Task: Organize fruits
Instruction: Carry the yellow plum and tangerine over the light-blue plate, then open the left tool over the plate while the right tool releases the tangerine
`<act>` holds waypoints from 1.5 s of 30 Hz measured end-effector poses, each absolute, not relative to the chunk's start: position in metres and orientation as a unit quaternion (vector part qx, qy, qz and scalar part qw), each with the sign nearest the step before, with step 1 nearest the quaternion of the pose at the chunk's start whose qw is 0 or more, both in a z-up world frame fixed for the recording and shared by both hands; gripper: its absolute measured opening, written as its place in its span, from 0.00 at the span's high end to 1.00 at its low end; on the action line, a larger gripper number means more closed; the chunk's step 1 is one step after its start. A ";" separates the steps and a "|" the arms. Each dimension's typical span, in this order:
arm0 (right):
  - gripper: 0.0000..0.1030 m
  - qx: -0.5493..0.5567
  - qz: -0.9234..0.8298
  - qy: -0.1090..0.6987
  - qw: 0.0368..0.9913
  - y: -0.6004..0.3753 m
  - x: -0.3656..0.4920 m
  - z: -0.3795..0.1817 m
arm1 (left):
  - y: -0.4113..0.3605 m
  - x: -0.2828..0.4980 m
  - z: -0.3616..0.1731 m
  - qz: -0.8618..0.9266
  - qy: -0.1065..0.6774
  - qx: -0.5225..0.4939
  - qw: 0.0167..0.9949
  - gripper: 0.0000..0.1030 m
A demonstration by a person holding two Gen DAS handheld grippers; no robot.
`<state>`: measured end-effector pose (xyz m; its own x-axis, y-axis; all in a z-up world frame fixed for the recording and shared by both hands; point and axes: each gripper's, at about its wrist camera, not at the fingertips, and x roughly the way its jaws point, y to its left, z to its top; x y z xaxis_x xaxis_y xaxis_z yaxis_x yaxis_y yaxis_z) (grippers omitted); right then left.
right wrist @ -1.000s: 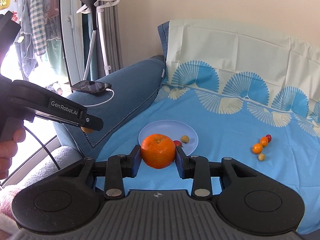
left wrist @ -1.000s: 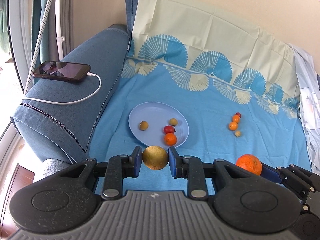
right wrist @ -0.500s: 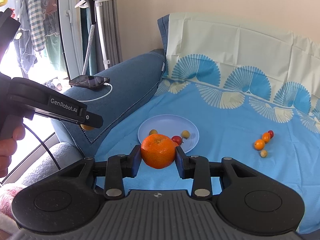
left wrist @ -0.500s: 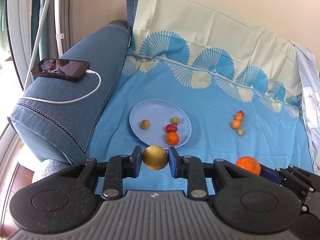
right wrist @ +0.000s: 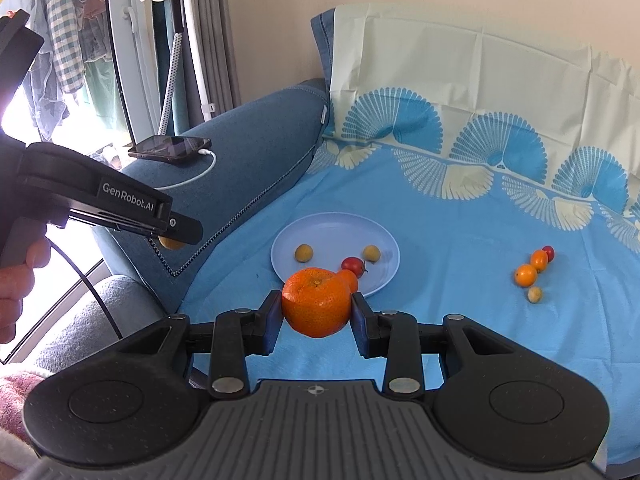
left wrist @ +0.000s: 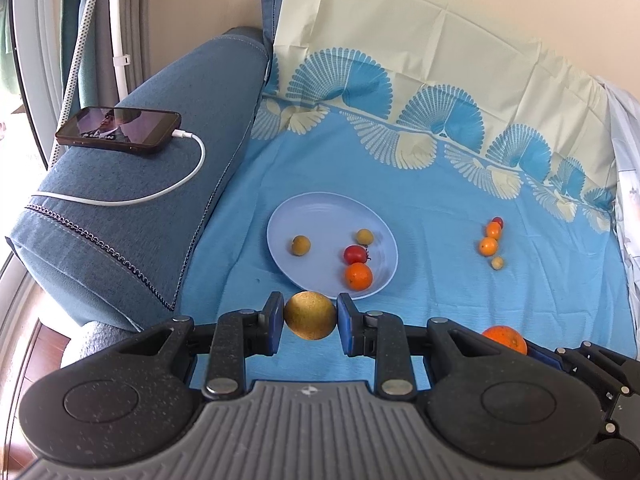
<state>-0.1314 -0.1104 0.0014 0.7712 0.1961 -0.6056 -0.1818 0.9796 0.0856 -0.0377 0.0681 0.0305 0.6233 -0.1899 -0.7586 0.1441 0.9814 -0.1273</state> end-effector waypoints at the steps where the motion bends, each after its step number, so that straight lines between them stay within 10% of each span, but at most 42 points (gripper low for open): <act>1: 0.64 0.013 0.100 0.326 0.940 -0.111 -0.129 0.000 | 0.068 -0.035 0.029 -0.092 0.426 -0.027 0.900 0.70; 41: 0.63 -0.024 0.090 0.385 0.918 -0.115 0.094 -0.116 | 0.017 0.181 -0.099 -0.033 0.495 0.021 0.868 0.69; 45: 0.50 -0.025 0.109 0.382 0.917 -0.111 0.104 -0.117 | 0.021 0.182 -0.090 -0.036 0.473 0.006 0.880 0.01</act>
